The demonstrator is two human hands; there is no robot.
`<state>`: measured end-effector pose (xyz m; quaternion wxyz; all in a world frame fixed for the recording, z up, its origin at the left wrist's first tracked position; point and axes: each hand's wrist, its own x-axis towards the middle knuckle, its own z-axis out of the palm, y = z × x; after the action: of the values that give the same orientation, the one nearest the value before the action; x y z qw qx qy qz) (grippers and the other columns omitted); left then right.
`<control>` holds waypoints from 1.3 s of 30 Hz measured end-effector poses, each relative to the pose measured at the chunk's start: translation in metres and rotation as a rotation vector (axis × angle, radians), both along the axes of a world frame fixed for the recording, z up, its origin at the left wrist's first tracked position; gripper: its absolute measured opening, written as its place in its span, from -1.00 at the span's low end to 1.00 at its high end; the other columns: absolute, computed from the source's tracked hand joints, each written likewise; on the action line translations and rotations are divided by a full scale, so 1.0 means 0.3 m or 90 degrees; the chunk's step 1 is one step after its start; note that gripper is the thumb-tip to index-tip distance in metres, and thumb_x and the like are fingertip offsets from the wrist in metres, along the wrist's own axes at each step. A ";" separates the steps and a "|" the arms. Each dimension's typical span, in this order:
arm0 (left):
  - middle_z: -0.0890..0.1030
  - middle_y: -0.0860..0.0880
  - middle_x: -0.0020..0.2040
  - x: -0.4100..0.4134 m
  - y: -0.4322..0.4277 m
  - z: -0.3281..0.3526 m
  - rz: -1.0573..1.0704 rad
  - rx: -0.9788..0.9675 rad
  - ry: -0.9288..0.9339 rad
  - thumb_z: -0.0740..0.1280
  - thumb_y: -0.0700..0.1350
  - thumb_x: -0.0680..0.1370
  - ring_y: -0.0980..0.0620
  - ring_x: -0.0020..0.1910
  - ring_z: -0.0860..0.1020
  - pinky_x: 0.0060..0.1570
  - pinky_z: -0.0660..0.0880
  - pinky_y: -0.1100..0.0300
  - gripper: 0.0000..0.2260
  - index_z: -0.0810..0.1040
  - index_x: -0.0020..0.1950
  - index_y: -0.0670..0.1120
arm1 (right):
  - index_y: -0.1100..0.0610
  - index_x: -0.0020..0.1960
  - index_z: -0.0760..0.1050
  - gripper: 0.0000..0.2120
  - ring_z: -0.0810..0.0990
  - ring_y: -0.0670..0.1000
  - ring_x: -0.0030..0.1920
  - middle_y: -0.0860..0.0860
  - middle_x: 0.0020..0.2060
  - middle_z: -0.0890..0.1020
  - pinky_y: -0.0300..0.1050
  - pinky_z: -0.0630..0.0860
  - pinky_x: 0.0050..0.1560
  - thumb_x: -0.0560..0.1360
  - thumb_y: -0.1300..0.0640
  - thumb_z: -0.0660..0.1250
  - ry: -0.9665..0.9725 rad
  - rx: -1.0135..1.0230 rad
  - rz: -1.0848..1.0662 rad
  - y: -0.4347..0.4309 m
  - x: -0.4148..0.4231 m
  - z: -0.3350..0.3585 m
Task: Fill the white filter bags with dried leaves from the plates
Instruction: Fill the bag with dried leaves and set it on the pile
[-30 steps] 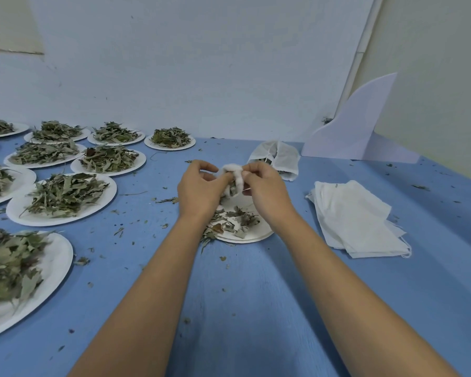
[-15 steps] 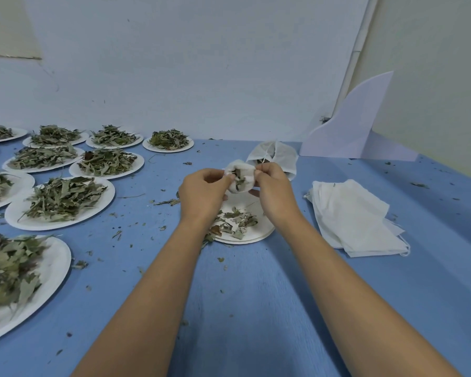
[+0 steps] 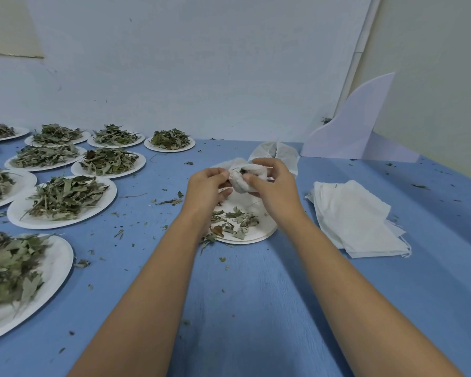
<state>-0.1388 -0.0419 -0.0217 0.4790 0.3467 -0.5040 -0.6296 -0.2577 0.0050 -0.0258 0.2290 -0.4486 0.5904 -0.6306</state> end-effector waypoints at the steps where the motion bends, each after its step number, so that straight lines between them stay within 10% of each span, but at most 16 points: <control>1: 0.61 -0.03 -0.20 0.005 0.000 0.003 -0.021 0.011 0.015 0.23 -0.25 0.60 0.14 -0.24 0.56 -0.27 0.50 0.32 -0.84 0.52 -0.16 -0.14 | 0.12 0.14 0.50 -0.75 0.60 0.03 0.04 0.04 0.00 0.57 -0.10 0.60 0.00 0.47 0.24 0.39 -0.044 0.003 0.025 0.003 -0.007 0.006; 7: 0.58 -0.03 -0.20 0.024 -0.009 0.019 -0.055 0.068 0.098 0.20 -0.25 0.60 0.11 -0.22 0.52 -0.23 0.41 0.23 -0.83 0.50 -0.15 -0.13 | 0.10 0.00 0.57 -0.88 0.65 -0.10 -0.17 -0.02 -0.16 0.65 -0.28 0.57 -0.19 0.48 0.25 0.39 -0.264 0.038 0.198 0.022 -0.010 0.033; 12: 0.56 0.07 -0.12 0.003 0.013 0.003 0.108 -0.129 -0.081 0.27 -0.15 0.59 0.12 -0.18 0.58 -0.17 0.52 0.24 -0.92 0.45 -0.10 -0.01 | 0.21 -0.09 0.61 -0.94 0.57 -0.03 -0.17 0.19 -0.17 0.63 -0.10 0.60 -0.09 0.45 0.23 0.40 -0.037 0.014 -0.024 0.003 0.011 0.013; 16: 0.55 0.10 -0.24 -0.019 0.044 -0.004 0.255 -0.363 -0.247 0.39 0.01 0.48 0.21 -0.26 0.49 -0.25 0.39 0.39 -0.85 0.48 -0.24 0.03 | 0.12 -0.27 0.59 -0.89 0.39 -0.18 -0.41 -0.09 -0.47 0.52 -0.31 0.32 -0.38 0.43 0.14 0.40 0.110 -0.001 -0.153 -0.001 0.021 0.012; 33: 0.66 0.06 -0.29 -0.008 0.031 0.004 -0.049 0.010 -0.004 0.41 -0.23 0.47 0.23 -0.35 0.58 -0.43 0.32 0.40 -0.91 0.62 -0.10 -0.05 | 0.30 -0.18 0.59 -0.78 0.49 0.07 -0.35 0.20 -0.33 0.61 -0.17 0.31 -0.39 0.52 0.18 0.28 0.192 0.029 -0.188 0.021 0.004 0.012; 39: 0.54 0.01 -0.39 -0.009 0.020 0.013 -0.069 0.051 0.052 0.21 -0.36 0.54 0.14 -0.43 0.42 -0.44 0.31 0.31 -0.82 0.50 -0.17 -0.12 | 0.05 -0.31 0.55 -0.77 0.60 0.09 -0.27 -0.07 -0.47 0.52 -0.19 0.37 -0.38 0.51 0.18 0.28 0.233 0.035 -0.184 0.023 0.016 0.030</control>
<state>-0.1414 -0.0358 -0.0179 0.4499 0.3120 -0.4765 -0.6879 -0.2528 0.0118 -0.0169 0.0376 -0.4596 0.6975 -0.5486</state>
